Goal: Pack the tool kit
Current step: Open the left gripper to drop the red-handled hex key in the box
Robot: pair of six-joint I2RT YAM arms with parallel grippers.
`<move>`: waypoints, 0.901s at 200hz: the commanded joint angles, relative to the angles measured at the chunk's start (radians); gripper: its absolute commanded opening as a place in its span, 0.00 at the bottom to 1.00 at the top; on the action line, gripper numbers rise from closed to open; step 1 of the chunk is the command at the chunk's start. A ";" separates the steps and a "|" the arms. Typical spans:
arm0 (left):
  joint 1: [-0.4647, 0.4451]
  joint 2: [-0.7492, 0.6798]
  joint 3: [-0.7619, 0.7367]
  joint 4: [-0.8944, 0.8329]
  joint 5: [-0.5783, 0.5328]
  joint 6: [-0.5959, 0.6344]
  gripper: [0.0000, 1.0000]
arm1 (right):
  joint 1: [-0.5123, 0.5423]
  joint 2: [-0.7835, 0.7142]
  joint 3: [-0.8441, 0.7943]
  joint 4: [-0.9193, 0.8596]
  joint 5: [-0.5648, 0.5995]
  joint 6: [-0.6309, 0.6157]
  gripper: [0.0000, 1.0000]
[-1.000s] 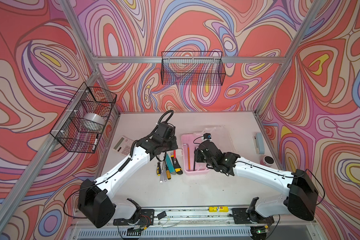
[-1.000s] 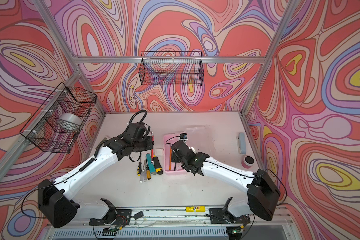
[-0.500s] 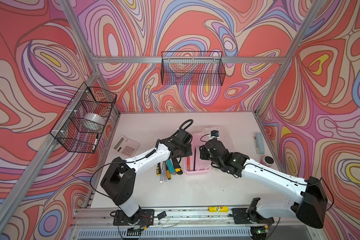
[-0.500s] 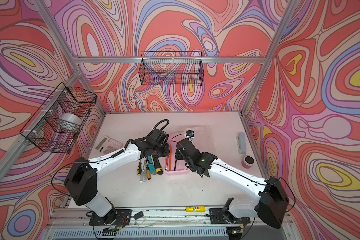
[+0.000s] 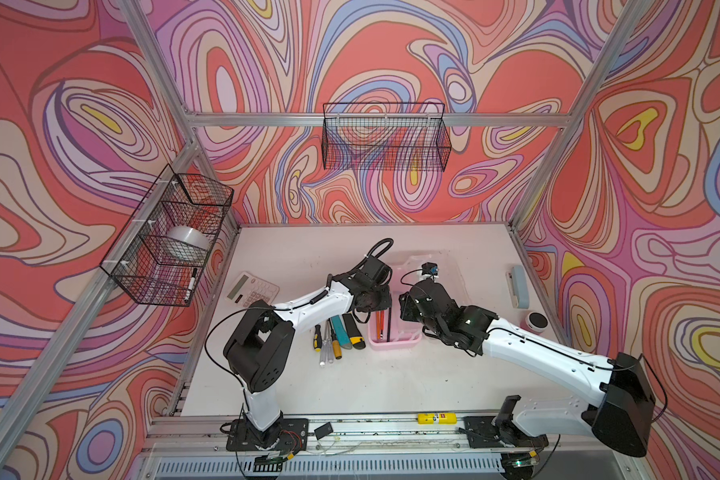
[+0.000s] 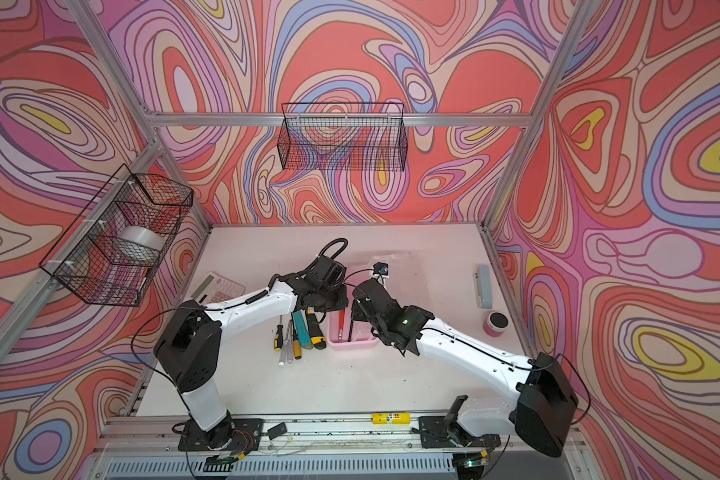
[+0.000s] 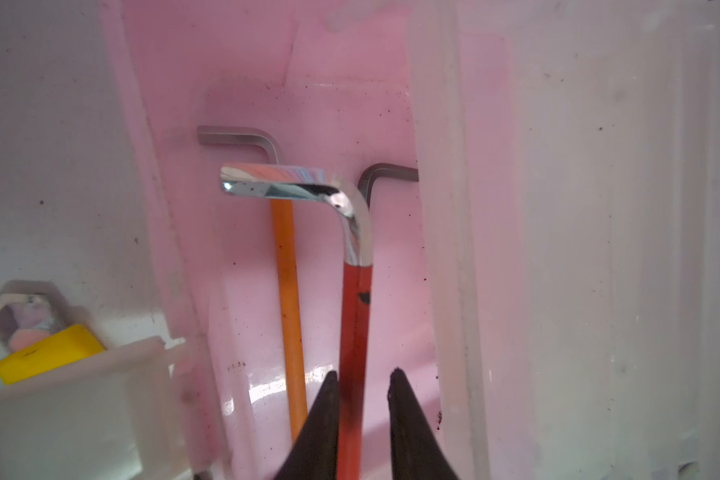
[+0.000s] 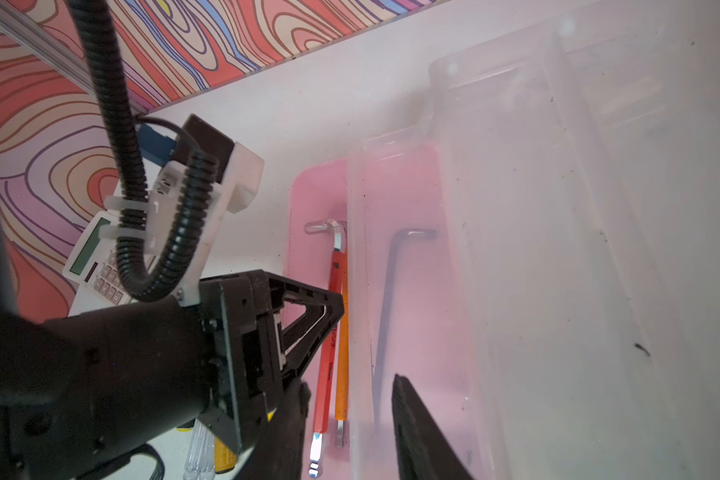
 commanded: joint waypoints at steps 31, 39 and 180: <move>0.000 -0.018 0.038 0.004 -0.016 -0.004 0.35 | -0.004 -0.025 -0.026 -0.015 -0.002 0.013 0.36; 0.000 -0.025 0.038 0.001 -0.021 0.001 0.36 | -0.004 -0.026 -0.023 -0.017 -0.004 0.011 0.36; 0.120 -0.671 -0.367 -0.180 -0.269 0.065 0.57 | 0.036 0.134 0.131 -0.012 -0.156 -0.121 0.49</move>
